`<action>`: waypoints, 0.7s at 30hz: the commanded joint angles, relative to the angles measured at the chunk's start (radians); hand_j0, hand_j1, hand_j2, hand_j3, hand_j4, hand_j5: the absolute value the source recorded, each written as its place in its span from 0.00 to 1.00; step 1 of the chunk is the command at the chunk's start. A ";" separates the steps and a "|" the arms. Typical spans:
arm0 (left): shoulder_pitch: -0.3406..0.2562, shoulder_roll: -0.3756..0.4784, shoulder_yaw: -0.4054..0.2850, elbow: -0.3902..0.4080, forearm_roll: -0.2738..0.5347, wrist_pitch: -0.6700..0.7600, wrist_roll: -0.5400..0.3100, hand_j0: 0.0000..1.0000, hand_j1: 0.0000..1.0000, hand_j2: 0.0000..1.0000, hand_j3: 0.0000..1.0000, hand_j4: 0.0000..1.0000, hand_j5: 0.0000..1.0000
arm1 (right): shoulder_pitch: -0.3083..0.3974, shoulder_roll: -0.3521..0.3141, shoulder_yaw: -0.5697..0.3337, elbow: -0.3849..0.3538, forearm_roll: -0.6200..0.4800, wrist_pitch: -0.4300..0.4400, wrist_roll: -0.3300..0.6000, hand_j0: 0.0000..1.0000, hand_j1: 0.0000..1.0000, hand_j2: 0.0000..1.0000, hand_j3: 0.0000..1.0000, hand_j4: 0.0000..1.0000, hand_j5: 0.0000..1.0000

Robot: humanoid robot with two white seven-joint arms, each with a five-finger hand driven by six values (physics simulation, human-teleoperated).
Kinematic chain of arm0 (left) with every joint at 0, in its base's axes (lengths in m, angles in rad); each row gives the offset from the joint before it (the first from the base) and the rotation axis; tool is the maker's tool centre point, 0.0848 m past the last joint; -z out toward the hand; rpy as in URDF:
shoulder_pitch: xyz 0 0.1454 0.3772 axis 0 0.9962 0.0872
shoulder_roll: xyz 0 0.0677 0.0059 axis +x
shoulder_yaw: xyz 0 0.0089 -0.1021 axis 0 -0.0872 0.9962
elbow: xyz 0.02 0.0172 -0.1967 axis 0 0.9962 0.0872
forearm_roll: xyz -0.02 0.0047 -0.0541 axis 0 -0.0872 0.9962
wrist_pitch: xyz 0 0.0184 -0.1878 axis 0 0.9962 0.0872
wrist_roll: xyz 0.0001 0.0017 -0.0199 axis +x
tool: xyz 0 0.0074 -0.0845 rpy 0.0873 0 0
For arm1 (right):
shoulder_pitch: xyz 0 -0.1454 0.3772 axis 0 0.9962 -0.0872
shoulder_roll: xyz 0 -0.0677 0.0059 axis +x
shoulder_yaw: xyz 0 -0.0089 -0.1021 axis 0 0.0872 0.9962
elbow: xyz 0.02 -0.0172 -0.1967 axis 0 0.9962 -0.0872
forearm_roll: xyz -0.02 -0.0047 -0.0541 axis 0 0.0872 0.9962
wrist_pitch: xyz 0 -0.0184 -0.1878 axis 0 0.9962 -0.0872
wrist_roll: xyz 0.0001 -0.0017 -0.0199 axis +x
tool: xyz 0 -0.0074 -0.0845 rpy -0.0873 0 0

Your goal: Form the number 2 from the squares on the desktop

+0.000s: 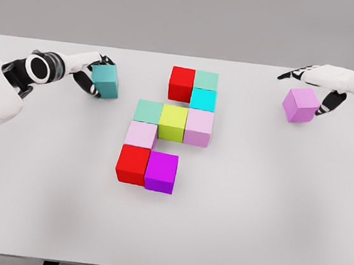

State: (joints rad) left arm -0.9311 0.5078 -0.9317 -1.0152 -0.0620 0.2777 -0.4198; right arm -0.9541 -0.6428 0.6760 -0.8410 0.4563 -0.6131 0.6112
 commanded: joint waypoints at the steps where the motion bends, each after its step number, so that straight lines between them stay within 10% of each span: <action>1: 0.000 -0.002 0.001 0.000 0.001 -0.002 0.001 0.74 0.74 0.74 0.74 0.74 0.74 | -0.002 0.023 0.011 0.037 0.008 0.002 0.000 1.00 1.00 1.00 1.00 1.00 1.00; 21: -0.060 -0.072 0.001 -0.002 0.007 -0.031 -0.004 0.52 0.52 0.52 0.52 0.52 0.52 | -0.087 0.112 0.051 0.221 0.122 0.002 0.000 1.00 1.00 1.00 1.00 1.00 1.00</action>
State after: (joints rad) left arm -0.9909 0.4511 -0.9300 -1.0166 -0.0510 0.2586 -0.4257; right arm -1.0492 -0.5463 0.7278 -0.6502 0.5744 -0.6128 0.6111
